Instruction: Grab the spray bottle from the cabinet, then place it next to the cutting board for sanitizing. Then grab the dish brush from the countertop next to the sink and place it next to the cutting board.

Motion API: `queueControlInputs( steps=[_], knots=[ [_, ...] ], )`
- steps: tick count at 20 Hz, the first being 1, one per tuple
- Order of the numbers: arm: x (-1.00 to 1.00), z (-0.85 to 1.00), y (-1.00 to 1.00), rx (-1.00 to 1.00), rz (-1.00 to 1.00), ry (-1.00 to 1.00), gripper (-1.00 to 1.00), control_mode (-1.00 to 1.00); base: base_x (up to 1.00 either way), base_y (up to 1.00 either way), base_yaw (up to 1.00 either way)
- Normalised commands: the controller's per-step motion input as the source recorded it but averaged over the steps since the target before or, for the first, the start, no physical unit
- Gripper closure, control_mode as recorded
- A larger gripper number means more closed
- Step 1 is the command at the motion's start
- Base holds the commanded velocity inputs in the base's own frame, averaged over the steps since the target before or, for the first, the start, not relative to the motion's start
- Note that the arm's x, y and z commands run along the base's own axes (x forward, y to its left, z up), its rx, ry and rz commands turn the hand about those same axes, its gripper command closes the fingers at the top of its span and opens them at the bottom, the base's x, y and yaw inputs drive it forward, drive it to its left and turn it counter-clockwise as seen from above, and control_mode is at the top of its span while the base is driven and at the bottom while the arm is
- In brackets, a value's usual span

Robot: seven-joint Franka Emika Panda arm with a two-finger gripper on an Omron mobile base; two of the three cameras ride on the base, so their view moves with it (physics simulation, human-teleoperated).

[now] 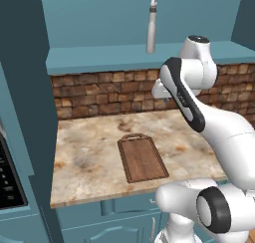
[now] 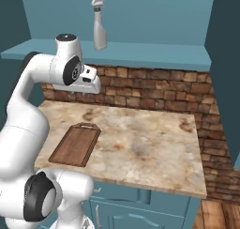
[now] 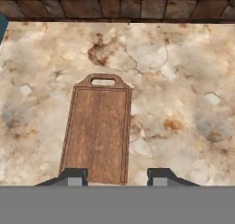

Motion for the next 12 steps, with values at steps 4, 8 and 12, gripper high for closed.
queueControlInputs(
  steps=[4,8,12],
  knots=[
    [-0.46,0.0,0.0,0.0,0.0,-0.05,-1.0,-1.0,0.0,0.0,0.0],
    [-0.95,0.14,0.03,-0.01,0.0,-0.38,-1.0,-1.0,0.0,0.0,0.0],
    [-0.92,0.71,0.0,0.0,0.0,-0.52,-1.0,-1.0,0.0,0.0,0.0]
  ],
)
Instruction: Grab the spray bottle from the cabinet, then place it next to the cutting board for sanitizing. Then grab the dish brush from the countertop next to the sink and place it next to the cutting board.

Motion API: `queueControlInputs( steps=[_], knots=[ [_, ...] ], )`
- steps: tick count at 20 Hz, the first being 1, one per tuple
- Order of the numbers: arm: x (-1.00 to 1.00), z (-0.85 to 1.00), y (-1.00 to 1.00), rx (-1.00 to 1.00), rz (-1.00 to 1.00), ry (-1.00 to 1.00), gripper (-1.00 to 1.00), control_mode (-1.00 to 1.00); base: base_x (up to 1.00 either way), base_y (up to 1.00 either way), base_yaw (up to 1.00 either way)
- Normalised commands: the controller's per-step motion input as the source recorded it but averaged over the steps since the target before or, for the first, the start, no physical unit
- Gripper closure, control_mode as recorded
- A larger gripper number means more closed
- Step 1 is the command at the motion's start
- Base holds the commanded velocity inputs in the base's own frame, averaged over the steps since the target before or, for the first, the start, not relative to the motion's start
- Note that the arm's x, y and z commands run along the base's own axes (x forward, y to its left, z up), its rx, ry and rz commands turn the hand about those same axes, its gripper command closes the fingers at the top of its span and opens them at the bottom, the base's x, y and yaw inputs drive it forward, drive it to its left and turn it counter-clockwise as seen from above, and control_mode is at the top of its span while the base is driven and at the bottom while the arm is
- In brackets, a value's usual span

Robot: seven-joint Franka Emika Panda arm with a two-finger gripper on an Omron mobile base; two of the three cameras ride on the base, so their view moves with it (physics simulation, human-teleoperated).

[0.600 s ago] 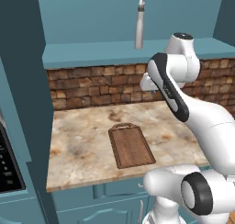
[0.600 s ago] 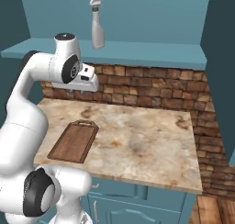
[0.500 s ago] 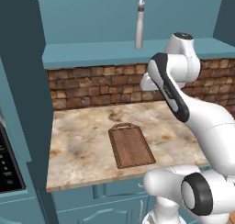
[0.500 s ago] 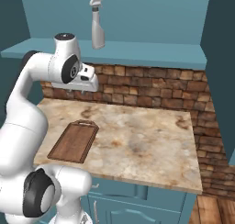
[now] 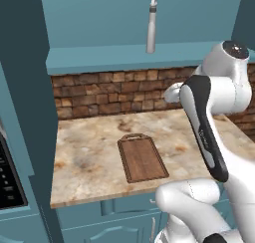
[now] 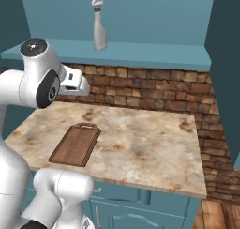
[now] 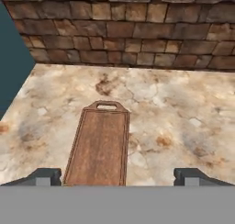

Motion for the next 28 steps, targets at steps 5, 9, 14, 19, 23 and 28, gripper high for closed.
queueControlInputs(
  steps=[5,9,14,19,23,28],
  knots=[
    [-0.65,0.85,0.0,0.04,0.0,-0.49,-1.0,-1.0,0.0,0.0,0.0],
    [-0.49,0.83,0.0,0.0,0.0,-0.57,-1.0,-1.0,0.0,0.0,0.0],
    [-0.11,0.72,0.0,0.0,-0.02,-0.48,-1.0,-1.0,0.0,0.0,0.0],
    [-0.01,0.59,0.0,0.0,-0.03,-0.41,-1.0,-1.0,0.0,0.0,0.0],
    [0.19,0.24,0.0,0.0,0.0,-0.05,-1.0,-1.0,0.0,0.0,0.0],
    [0.64,0.01,-0.02,0.0,0.01,0.1,-1.0,-1.0,0.0,0.0,0.0]
  ],
)
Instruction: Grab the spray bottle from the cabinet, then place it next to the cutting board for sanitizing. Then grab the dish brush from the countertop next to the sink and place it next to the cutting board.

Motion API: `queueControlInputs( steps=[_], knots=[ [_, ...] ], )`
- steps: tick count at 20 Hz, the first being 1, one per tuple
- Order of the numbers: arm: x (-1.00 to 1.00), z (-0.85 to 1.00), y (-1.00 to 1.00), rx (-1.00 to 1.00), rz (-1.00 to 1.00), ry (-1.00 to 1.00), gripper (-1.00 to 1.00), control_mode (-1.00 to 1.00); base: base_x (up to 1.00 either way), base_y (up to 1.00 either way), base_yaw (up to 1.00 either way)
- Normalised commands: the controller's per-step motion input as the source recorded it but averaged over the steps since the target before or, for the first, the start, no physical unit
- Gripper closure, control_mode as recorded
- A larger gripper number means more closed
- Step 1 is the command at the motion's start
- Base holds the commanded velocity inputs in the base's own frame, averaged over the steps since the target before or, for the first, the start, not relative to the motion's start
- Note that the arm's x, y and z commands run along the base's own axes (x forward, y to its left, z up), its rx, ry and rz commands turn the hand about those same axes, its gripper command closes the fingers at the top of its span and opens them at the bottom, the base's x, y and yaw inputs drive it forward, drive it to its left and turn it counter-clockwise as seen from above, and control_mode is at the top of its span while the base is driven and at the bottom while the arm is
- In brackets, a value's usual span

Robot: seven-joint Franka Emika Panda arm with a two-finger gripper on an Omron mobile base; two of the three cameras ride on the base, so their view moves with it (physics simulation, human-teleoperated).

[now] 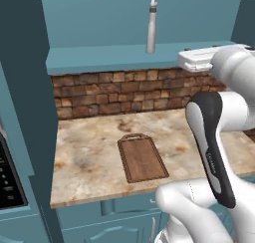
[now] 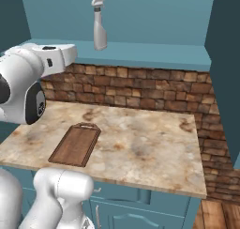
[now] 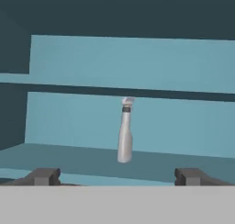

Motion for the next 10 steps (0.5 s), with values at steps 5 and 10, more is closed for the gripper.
queueControlInputs(
  steps=[5,10],
  knots=[
    [0.71,0.03,-0.09,0.0,0.0,0.01,-1.0,-1.0,0.0,0.0,0.0],
    [0.69,0.32,0.0,0.0,0.0,0.03,-1.0,-1.0,0.0,0.0,0.0]
  ],
)
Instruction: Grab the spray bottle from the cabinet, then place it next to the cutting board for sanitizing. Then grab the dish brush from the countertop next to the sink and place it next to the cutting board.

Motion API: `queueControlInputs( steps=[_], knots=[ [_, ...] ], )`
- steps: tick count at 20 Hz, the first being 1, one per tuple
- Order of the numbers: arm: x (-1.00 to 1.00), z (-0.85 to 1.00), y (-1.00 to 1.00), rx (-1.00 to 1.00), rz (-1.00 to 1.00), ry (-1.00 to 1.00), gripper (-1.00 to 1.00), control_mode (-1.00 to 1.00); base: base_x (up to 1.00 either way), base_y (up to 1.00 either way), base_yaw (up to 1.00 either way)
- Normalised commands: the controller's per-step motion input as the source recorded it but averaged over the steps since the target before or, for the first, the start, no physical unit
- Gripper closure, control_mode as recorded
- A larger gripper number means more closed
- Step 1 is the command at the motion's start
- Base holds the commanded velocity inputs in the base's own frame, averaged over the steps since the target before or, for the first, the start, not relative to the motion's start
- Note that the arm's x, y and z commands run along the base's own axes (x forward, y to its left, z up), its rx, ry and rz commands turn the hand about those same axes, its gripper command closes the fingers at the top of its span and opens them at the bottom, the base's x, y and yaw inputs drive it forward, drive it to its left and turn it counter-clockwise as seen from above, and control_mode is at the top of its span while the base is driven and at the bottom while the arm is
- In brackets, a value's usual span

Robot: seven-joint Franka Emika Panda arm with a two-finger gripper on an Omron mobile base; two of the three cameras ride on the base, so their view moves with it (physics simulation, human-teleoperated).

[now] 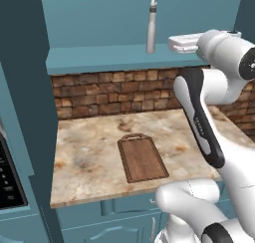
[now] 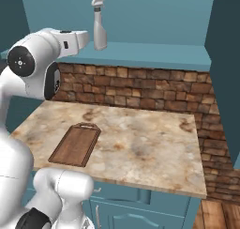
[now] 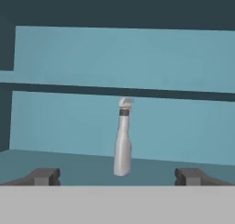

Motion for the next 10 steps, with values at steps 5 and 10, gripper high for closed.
queueControlInputs(
  steps=[5,10],
  knots=[
    [0.53,0.16,-0.04,0.0,0.0,0.0,-1.0,-1.0,0.0,0.0,0.0],
    [0.55,0.04,-0.01,0.0,0.0,0.0,-1.0,-1.0,0.0,0.0,0.0]
  ],
)
